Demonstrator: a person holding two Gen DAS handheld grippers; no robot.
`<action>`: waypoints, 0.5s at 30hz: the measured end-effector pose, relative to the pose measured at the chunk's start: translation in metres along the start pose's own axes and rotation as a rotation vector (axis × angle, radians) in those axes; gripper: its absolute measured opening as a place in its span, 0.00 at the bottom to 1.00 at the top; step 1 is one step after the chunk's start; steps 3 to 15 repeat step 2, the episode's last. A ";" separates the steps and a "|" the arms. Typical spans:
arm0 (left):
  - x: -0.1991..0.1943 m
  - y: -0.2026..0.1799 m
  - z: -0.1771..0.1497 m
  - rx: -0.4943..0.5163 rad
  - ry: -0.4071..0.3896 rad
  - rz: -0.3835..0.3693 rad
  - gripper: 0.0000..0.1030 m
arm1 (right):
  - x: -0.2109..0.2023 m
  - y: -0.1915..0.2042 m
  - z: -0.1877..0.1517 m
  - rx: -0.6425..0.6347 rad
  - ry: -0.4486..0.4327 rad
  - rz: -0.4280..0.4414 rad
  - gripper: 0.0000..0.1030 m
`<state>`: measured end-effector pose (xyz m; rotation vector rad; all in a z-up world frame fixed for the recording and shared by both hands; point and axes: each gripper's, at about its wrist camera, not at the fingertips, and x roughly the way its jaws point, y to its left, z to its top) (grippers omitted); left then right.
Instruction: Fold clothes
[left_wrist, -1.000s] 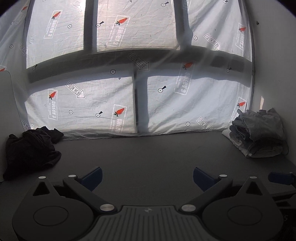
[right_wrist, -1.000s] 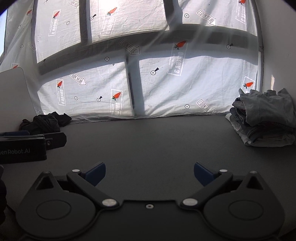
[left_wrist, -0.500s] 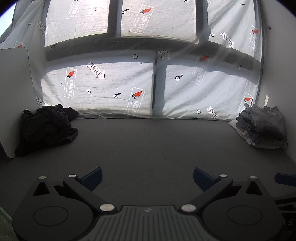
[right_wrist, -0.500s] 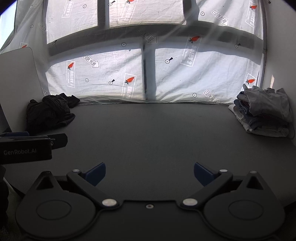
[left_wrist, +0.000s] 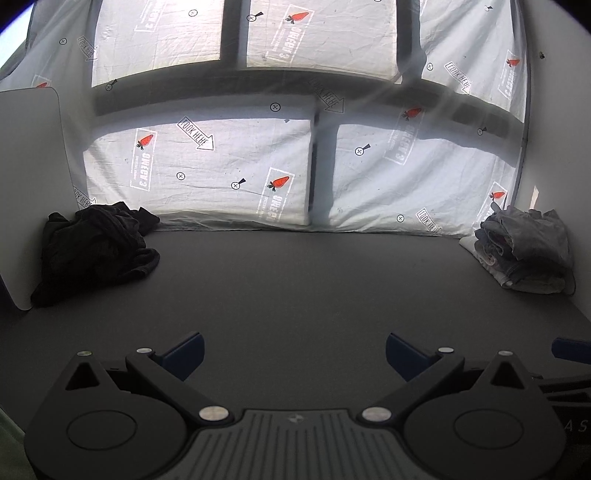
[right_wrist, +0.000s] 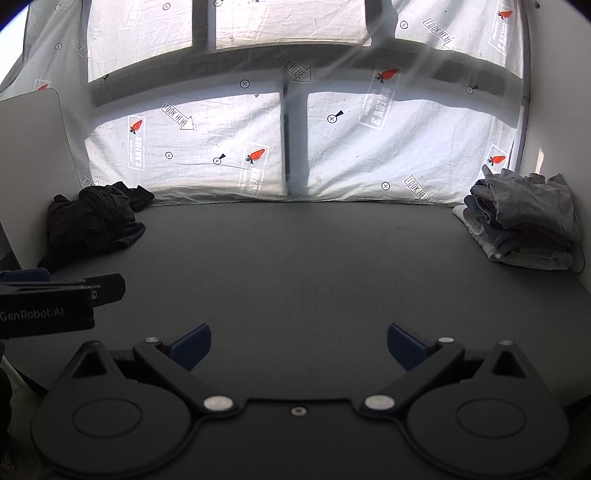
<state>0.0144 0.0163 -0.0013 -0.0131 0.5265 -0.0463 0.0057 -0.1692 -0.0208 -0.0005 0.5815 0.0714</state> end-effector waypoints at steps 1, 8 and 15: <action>0.000 0.000 0.000 0.002 -0.003 -0.001 1.00 | 0.000 0.000 0.000 -0.001 -0.002 -0.002 1.00; 0.000 -0.001 0.001 0.005 -0.006 -0.001 1.00 | 0.000 0.000 0.000 -0.002 -0.003 -0.003 1.00; 0.000 -0.001 0.001 0.005 -0.006 -0.001 1.00 | 0.000 0.000 0.000 -0.002 -0.003 -0.003 1.00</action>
